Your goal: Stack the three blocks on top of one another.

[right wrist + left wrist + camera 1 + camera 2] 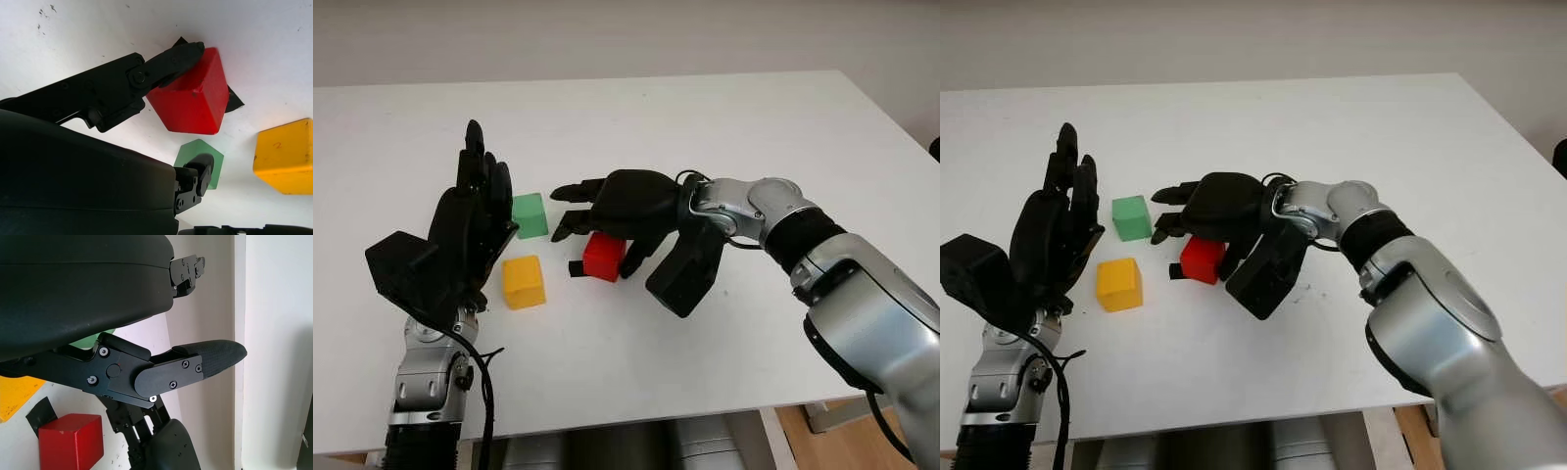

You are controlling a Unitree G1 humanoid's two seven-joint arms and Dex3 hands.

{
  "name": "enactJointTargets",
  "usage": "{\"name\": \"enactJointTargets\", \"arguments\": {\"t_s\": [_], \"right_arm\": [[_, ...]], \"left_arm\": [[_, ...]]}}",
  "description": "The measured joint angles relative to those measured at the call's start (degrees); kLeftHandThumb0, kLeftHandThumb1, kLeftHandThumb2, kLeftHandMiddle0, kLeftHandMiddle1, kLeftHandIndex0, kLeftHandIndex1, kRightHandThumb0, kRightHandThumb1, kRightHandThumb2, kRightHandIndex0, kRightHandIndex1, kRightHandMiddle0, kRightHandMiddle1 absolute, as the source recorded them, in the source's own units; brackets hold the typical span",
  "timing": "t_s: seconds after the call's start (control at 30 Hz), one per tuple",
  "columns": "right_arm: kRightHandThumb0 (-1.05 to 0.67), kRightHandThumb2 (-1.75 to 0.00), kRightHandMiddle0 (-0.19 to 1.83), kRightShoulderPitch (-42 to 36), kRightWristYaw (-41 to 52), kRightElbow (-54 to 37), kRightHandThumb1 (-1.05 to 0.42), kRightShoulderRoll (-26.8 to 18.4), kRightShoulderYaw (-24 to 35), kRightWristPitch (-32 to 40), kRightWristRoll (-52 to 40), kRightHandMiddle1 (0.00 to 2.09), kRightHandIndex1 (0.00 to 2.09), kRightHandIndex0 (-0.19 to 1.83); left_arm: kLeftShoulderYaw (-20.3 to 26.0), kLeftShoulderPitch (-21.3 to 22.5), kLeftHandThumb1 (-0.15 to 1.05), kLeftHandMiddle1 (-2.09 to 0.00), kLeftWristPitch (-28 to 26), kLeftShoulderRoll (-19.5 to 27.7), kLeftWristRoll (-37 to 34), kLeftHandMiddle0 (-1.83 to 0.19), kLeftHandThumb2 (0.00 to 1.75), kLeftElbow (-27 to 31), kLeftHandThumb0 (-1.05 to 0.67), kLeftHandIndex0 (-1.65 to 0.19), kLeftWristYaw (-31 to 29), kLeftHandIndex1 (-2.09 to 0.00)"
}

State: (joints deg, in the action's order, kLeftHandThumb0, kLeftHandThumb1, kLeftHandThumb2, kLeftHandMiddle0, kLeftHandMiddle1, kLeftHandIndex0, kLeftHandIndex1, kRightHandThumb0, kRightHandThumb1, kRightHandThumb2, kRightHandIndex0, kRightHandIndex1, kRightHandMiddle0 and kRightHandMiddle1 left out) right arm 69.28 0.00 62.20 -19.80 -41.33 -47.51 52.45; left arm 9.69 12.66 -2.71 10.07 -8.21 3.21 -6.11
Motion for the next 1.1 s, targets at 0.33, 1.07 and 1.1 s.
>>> {"name": "enactJointTargets", "arguments": {"t_s": [0.33, 1.07, 1.1], "right_arm": [[-0.7, -0.05, 0.04, -0.46, 24.7, -8.15, -0.87, -3.21, 14.95, 4.53, -25.1, 0.21, 0.06, -0.06], [-0.72, -0.38, -0.08, -23.85, 18.49, -29.62, -1.05, -0.65, 38.54, 32.59, -49.22, 0.07, 0.03, -0.07], [-0.75, -0.45, -0.12, -25.12, 17.98, -30.52, -1.05, -0.16, 38.65, 33.42, -49.28, 0.04, 0.02, -0.12]], "left_arm": [[-0.1, -0.03, 1.05, 0.0, -0.18, 0.0, 0.0, 0.19, 0.64, 0.0, -0.7, 0.19, 0.02, 0.0], [2.36, -1.12, 1.05, 0.0, -0.34, 2.22, -1.17, 0.19, 0.6, -0.1, -0.69, 0.19, -1.98, 0.0], [2.54, -1.15, 1.05, 0.0, -0.34, 2.29, -1.36, 0.19, 0.6, -0.1, -0.69, 0.19, -2.19, 0.0]]}}
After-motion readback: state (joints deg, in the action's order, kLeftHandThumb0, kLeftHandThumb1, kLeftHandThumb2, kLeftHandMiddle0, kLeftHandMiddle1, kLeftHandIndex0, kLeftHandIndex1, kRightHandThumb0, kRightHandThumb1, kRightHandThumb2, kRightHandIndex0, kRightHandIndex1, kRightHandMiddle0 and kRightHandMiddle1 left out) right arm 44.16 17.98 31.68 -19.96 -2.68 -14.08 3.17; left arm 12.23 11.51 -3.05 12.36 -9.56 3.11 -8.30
